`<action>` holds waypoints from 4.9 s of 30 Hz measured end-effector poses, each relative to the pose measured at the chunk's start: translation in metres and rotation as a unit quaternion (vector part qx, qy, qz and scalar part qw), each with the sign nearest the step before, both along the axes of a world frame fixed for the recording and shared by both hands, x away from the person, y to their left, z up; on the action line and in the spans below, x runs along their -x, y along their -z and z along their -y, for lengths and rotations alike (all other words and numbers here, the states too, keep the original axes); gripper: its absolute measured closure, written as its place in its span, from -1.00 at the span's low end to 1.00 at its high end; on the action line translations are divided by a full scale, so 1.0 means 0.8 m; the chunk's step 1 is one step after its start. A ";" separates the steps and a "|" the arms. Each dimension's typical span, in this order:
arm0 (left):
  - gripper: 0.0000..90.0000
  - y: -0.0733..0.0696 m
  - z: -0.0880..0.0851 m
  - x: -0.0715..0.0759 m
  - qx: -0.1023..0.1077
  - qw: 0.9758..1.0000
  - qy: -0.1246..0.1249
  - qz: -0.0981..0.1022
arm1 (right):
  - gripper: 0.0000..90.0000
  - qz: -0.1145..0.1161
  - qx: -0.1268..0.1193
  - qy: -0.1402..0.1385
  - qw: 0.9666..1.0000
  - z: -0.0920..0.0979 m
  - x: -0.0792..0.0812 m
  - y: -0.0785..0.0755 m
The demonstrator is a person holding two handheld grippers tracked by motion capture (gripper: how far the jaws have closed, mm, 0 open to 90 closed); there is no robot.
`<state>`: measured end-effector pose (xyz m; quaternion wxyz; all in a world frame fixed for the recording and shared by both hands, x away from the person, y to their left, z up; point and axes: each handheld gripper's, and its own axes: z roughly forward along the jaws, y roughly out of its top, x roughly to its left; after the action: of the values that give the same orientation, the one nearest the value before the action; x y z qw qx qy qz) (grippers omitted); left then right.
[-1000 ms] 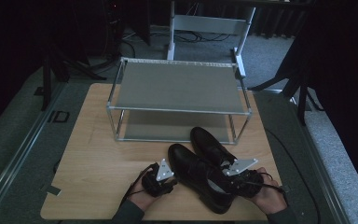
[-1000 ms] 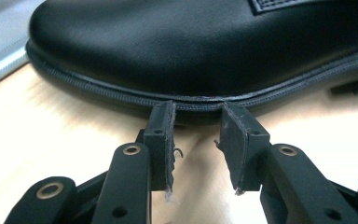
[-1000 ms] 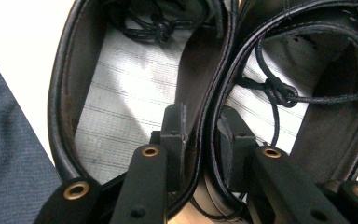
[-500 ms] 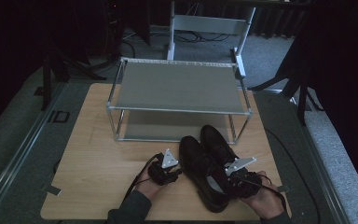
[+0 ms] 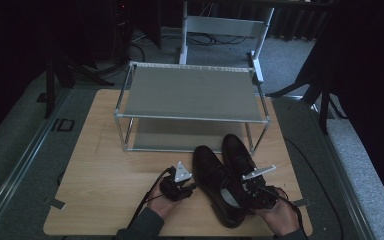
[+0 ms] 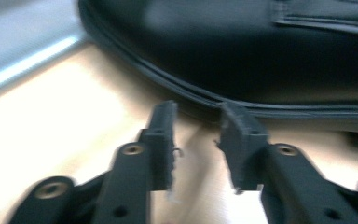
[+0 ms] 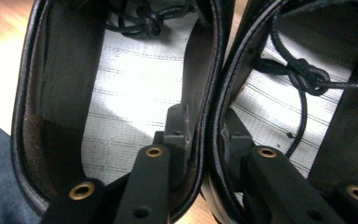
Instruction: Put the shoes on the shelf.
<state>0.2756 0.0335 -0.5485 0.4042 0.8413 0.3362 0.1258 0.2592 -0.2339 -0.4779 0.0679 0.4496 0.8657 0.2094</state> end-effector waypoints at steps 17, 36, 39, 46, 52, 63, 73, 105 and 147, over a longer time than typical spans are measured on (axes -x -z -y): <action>0.13 -0.017 0.023 0.075 0.034 0.998 0.054 -0.025 | 0.79 0.008 -0.036 0.030 0.999 0.007 0.001 0.000; 0.02 -0.035 0.025 0.068 0.047 0.997 0.051 -0.017 | 0.80 0.047 -0.057 0.014 0.997 -0.020 -0.001 -0.026; 0.05 -0.039 0.023 0.062 0.053 0.997 0.049 -0.015 | 0.80 0.050 -0.059 0.017 0.997 -0.022 -0.005 -0.030; 0.10 -0.042 0.020 0.048 0.054 0.997 0.046 -0.010 | 0.80 0.054 -0.066 0.025 0.996 -0.025 -0.015 -0.032; 0.13 -0.046 0.020 0.024 0.047 0.998 0.040 -0.007 | 0.81 0.063 -0.079 0.052 0.994 -0.025 -0.033 -0.031; 0.03 -0.053 0.020 0.018 0.038 0.999 0.024 0.010 | 0.81 0.069 -0.105 0.085 0.988 -0.026 -0.060 -0.024; -0.15 -0.053 0.023 0.026 0.022 1.000 0.011 0.017 | 0.81 0.088 -0.096 0.099 0.987 -0.036 -0.074 -0.030; -0.14 -0.039 0.024 -0.015 0.030 0.999 -0.027 0.023 | 0.80 0.150 -0.080 0.145 0.975 -0.068 -0.107 -0.044; 0.28 -0.031 -0.010 -0.057 0.048 0.988 -0.133 0.062 | 0.80 0.198 -0.080 0.195 0.957 -0.101 -0.141 -0.019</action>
<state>0.3211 0.0417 -0.5237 0.4436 0.7594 0.4253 0.2137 0.3721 -0.1530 -0.4626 0.2411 0.5632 0.7111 0.3450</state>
